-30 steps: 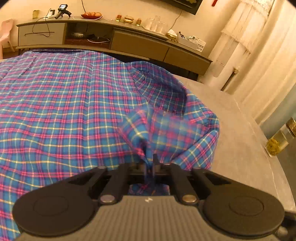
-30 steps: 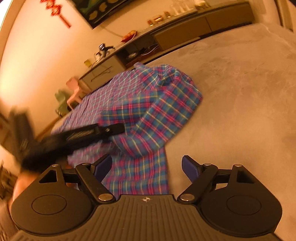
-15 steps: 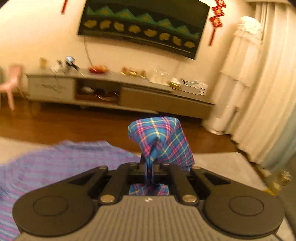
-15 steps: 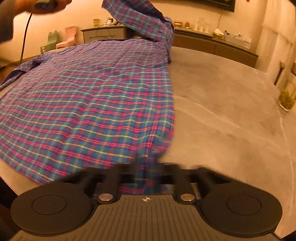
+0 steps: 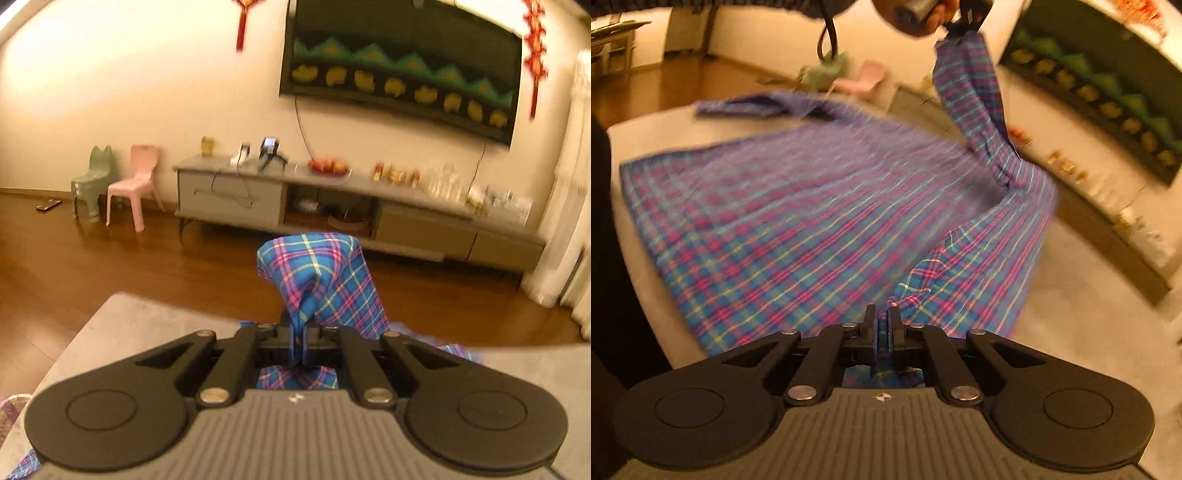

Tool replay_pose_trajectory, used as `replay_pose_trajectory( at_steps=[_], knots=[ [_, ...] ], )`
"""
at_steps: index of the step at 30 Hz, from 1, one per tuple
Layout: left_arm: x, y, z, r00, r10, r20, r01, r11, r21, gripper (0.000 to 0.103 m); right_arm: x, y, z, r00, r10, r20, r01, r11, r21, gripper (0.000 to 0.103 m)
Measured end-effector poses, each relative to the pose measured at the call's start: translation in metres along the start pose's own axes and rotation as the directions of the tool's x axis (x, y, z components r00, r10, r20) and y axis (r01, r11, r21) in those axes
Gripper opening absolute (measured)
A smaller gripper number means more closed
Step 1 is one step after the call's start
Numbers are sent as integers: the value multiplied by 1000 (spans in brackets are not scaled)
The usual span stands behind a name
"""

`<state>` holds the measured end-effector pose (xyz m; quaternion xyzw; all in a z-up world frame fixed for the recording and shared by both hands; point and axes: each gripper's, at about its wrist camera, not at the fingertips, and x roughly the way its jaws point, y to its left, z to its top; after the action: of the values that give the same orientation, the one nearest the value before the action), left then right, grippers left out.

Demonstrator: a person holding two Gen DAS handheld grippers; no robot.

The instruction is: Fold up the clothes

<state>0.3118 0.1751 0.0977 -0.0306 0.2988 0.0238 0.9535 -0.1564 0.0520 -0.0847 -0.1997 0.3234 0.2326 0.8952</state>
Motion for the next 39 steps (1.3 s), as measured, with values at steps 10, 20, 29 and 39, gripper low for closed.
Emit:
replay_pose_trajectory(
  at_steps=[10,20,29,39],
  knots=[
    [-107,-42,-86,925,-346,158,278,898,342,4,-37,-137,17,984,129,126,-170,896,410,43],
    [-136,-107,-248,917,-370,-146,353,589,727,15,33,-208,-15,978,176,108,-200,676,709,46],
    [-177,-73,-268,799,-515,-311,545,399,737,50,-24,-124,-19,976,200,89,-218,873,436,68],
    [-188,-67,-315,719,-502,-481,663,287,692,49,-33,-65,-49,994,84,-76,-73,988,137,20]
  ],
)
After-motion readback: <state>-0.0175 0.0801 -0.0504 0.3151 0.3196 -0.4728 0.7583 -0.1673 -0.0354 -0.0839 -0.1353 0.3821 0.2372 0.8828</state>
